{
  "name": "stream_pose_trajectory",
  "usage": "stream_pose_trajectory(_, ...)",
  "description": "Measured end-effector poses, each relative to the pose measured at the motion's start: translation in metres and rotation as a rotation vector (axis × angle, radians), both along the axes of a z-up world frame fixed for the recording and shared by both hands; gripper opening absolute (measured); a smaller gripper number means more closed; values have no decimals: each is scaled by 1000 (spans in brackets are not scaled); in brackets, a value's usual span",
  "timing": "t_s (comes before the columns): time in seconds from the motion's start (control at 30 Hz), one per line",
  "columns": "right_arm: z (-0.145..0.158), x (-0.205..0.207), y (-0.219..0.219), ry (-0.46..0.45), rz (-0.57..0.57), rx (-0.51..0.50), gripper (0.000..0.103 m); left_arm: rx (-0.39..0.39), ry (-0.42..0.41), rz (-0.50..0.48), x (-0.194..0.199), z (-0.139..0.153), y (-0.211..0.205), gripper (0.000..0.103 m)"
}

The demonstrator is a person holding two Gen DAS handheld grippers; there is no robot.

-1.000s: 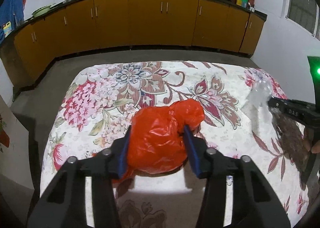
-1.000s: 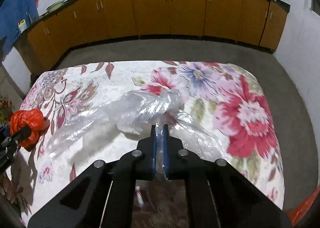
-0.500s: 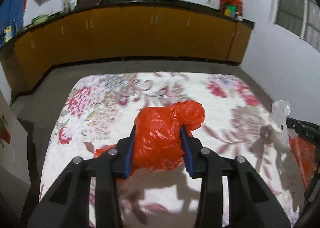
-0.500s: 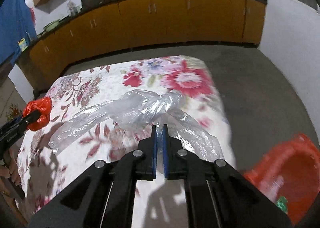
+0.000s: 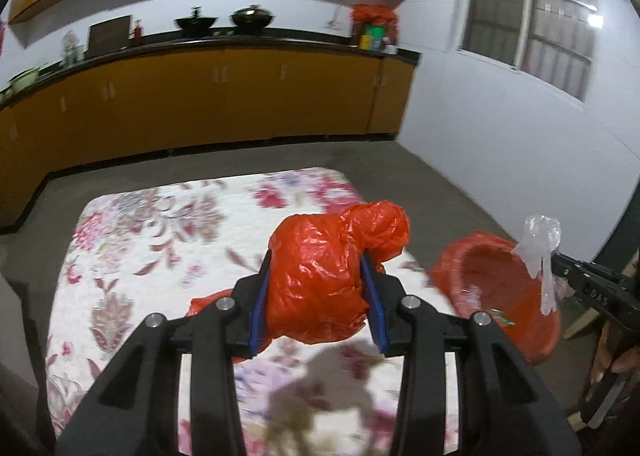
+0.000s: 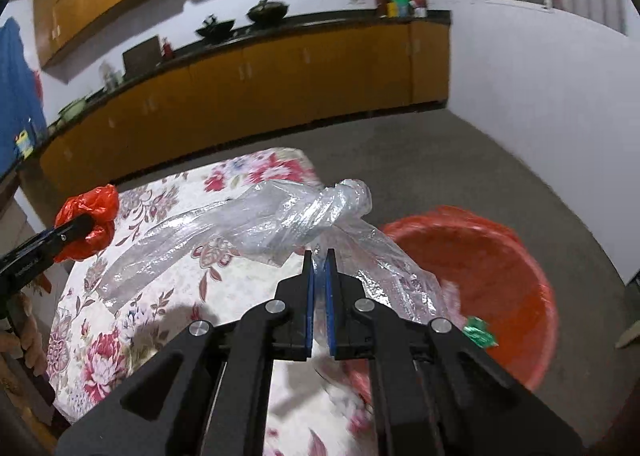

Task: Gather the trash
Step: 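Carry both bags over the orange basket and open both grippers to drop them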

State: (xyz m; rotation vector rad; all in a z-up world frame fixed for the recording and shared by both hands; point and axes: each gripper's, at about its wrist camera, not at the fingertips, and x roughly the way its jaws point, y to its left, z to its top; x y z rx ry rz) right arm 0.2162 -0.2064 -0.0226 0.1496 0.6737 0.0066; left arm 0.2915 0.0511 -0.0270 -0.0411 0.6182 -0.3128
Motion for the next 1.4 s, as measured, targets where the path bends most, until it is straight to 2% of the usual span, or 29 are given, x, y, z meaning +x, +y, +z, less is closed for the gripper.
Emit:
stream_pose_trajectory(0.23,14,-46,-40,-36,-84,18,5,-19,-11,-103,-31,13,-53,40)
stream_pose_trajectory(0.47,17,-68,-69,-49,-149,23,5,-28,-8,-183,-43,16,-101,40)
stream_pose_trajectory(0.83,8,-76,-105,-40,-238,21,5,-40,48,-267,-31,-3,-166,40)
stream_pose_trajectory(1.4,-9,-54,-128,-40,-305,95,6,-26,130,-364,3,-50,-247,42)
